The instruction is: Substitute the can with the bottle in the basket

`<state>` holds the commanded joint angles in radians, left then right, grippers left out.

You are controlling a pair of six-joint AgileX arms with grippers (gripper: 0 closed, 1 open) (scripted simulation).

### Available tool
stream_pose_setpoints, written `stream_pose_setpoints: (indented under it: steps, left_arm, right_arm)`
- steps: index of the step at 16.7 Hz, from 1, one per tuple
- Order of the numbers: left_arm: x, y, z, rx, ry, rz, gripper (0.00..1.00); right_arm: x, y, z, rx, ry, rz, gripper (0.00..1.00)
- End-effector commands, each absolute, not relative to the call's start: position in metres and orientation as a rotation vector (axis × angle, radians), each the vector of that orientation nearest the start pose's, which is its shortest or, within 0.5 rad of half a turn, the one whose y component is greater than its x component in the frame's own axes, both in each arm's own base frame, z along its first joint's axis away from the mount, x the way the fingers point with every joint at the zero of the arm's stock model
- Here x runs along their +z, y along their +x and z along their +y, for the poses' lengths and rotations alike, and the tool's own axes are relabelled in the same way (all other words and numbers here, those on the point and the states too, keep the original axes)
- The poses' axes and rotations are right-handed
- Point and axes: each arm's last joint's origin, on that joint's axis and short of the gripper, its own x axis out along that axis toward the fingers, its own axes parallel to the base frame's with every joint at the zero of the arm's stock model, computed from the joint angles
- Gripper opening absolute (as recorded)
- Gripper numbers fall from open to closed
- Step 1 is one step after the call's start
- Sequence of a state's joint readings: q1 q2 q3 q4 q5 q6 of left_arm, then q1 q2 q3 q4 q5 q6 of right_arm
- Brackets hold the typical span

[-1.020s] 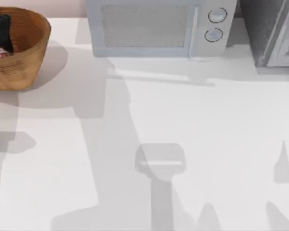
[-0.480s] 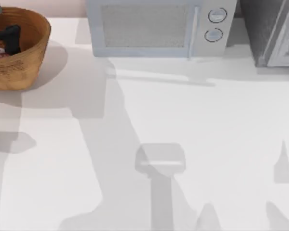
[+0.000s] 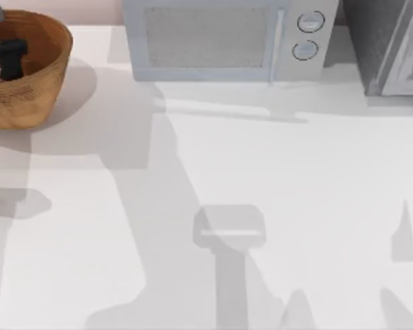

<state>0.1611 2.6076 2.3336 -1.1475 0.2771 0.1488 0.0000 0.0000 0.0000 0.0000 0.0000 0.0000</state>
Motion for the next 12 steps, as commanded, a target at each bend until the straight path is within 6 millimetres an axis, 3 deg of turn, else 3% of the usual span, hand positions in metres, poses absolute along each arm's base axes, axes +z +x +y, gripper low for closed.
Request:
stream_pose_setpoints:
  steps: [7, 12]
  left_arm:
    - [0.1291, 0.5134, 0.0821, -0.179, -0.190, 1.373, 0.02]
    - [0.1291, 0.5134, 0.0821, -0.179, -0.190, 1.373, 0.00]
  right_arm:
    - [0.1600, 0.1057, -0.0012, 0.000, 0.000, 0.000, 1.00]
    - [0.1600, 0.1057, -0.0012, 0.000, 0.000, 0.000, 1.00]
